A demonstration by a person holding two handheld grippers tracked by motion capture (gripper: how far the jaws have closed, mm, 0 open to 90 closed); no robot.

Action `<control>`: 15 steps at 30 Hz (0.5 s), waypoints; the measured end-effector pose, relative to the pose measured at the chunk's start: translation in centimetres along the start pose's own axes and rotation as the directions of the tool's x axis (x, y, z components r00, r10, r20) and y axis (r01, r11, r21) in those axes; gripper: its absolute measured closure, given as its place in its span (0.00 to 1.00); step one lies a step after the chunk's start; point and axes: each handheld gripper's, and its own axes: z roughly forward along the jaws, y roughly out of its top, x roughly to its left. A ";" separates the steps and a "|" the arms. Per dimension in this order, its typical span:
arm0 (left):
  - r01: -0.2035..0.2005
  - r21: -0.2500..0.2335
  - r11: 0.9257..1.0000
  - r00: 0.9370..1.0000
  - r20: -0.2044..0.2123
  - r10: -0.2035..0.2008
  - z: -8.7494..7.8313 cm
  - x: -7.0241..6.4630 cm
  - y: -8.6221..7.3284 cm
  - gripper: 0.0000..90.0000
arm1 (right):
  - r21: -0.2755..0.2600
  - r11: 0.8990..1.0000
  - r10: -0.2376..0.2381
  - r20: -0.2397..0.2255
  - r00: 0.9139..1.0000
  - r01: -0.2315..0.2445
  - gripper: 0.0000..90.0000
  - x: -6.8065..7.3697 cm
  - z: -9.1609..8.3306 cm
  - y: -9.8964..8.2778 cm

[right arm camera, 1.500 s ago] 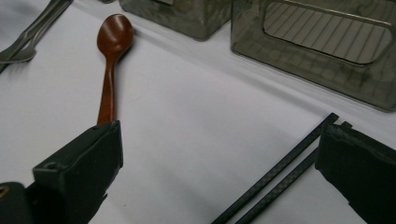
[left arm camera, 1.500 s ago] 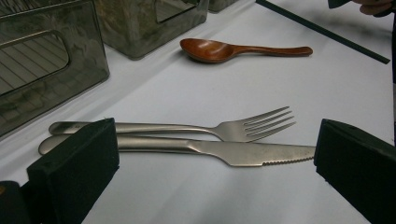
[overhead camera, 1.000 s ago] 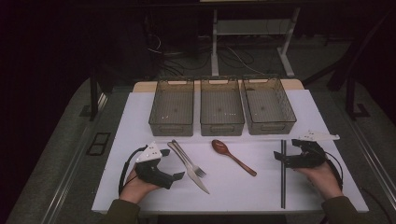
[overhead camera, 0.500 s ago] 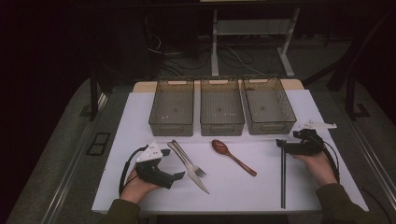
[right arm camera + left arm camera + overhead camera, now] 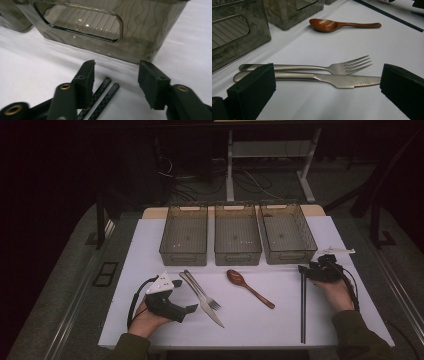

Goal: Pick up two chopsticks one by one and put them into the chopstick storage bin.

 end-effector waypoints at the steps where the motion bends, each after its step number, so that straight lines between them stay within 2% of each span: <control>1: 0.000 0.003 1.000 1.000 0.000 0.000 0.0 0.0 0.0 0.00 | 0.004 1.000 0.001 -0.001 1.000 -0.001 0.57 0.0 0.0 0.0; 9: 0.002 0.001 1.000 1.000 0.000 -0.002 0.0 0.0 0.0 0.00 | 0.024 1.000 -0.004 0.006 1.000 0.004 0.67 0.2 0.1 0.0; 15: 0.000 0.003 1.000 1.000 -0.001 0.000 0.0 0.0 0.0 0.00 | 0.034 0.999 -0.032 0.020 0.999 0.031 0.72 0.6 0.1 0.1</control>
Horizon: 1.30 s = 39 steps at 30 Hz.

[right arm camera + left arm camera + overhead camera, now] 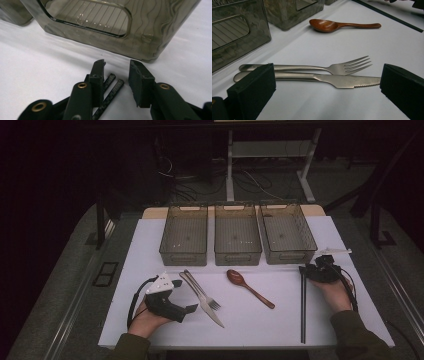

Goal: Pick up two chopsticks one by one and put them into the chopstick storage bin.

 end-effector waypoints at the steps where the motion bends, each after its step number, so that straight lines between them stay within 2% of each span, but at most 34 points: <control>1: 0.001 0.000 1.000 1.000 0.000 -0.001 0.0 0.0 0.0 0.00 | 0.003 1.000 -0.007 0.002 1.000 0.006 0.73 0.1 0.0 0.0; 6: 0.001 -0.001 1.000 1.000 -0.001 -0.001 0.0 0.0 0.0 0.00 | 0.012 0.999 -0.030 0.020 0.999 0.030 0.78 0.6 0.1 0.2; 20: 0.005 -0.011 1.000 1.000 -0.003 -0.005 -0.1 0.1 0.0 0.00 | 0.016 0.999 -0.036 0.014 0.999 0.035 0.86 1.2 0.3 0.4; 30: 0.002 -0.009 1.000 1.000 -0.002 -0.002 -0.1 0.0 0.0 0.00 | 0.017 0.996 -0.088 -0.005 0.996 0.088 0.90 3.1 1.1 1.0; 35: 0.004 -0.009 1.000 1.000 -0.001 -0.004 -0.1 0.1 0.0 0.00 | 0.013 0.994 -0.105 -0.017 0.994 0.105 0.89 3.6 1.3 1.1; 39: 0.002 -0.005 1.000 1.000 0.001 -0.002 -0.1 0.0 0.0 0.00 | -0.002 0.996 -0.091 -0.028 0.995 0.091 0.79 3.3 1.0 1.2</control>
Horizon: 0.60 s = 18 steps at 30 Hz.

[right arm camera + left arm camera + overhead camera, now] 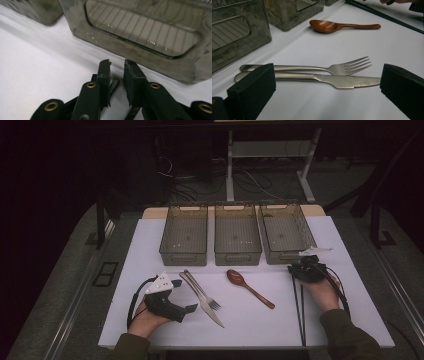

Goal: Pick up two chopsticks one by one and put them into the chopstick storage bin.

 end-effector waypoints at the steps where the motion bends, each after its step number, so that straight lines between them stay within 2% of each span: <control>1: 0.001 -0.003 1.000 1.000 0.000 -0.001 0.0 0.0 0.0 0.00 | -0.007 1.000 0.011 -0.003 1.000 -0.011 0.77 -0.1 -0.2 0.0; 6: 0.000 -0.002 1.000 1.000 0.000 0.000 0.0 0.1 0.0 0.00 | -0.020 0.999 0.029 0.000 1.000 -0.029 0.71 -0.3 -1.2 -0.1; 13: -0.003 0.001 1.000 1.000 -0.002 0.003 0.0 0.1 0.0 0.00 | -0.008 0.999 0.053 0.029 0.998 -0.053 0.72 -1.1 -2.6 -0.8; 18: -0.001 0.001 1.000 1.000 -0.002 0.001 -0.1 0.1 0.0 0.00 | 0.014 0.995 0.102 -0.003 0.995 -0.102 0.73 -1.7 -2.5 -1.4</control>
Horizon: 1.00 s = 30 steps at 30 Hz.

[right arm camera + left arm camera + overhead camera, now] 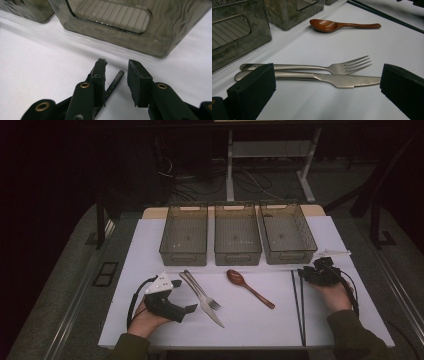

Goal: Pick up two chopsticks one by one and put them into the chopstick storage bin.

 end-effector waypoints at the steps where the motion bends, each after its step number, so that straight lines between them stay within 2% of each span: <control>1: 0.000 0.000 1.000 1.000 0.000 0.000 0.0 0.0 0.0 0.00 | -0.001 1.000 0.004 -0.010 1.000 -0.004 0.71 -0.1 0.1 -0.1; 7: 0.000 0.000 1.000 1.000 0.000 0.000 0.0 0.0 0.0 0.00 | 0.023 1.000 0.021 -0.051 0.998 -0.019 0.64 0.2 0.5 -0.1; 11: -0.001 -0.001 1.000 1.000 0.000 0.001 0.0 0.0 0.0 0.00 | 0.030 0.999 0.012 -0.059 0.998 -0.010 0.61 0.7 0.9 -0.2; 13: -0.001 0.001 1.000 1.000 -0.001 0.001 0.0 0.0 0.0 0.00 | 0.034 0.999 -0.010 -0.049 0.999 0.012 0.61 1.1 1.0 -0.2; 19: -0.002 0.002 1.000 1.000 -0.001 0.002 0.0 0.0 0.0 0.00 | 0.037 0.997 -0.072 -0.007 0.997 0.072 0.70 2.1 1.3 -0.1; 22: -0.003 0.003 1.000 1.000 -0.002 0.003 0.0 0.0 0.0 0.00 | 0.039 0.996 -0.077 0.001 0.997 0.077 0.75 2.2 1.3 -0.1; 30: -0.003 0.001 1.000 1.000 -0.002 0.003 0.0 0.0 0.0 0.00 | 0.036 0.994 -0.105 0.001 0.995 0.105 0.78 2.8 1.6 0.2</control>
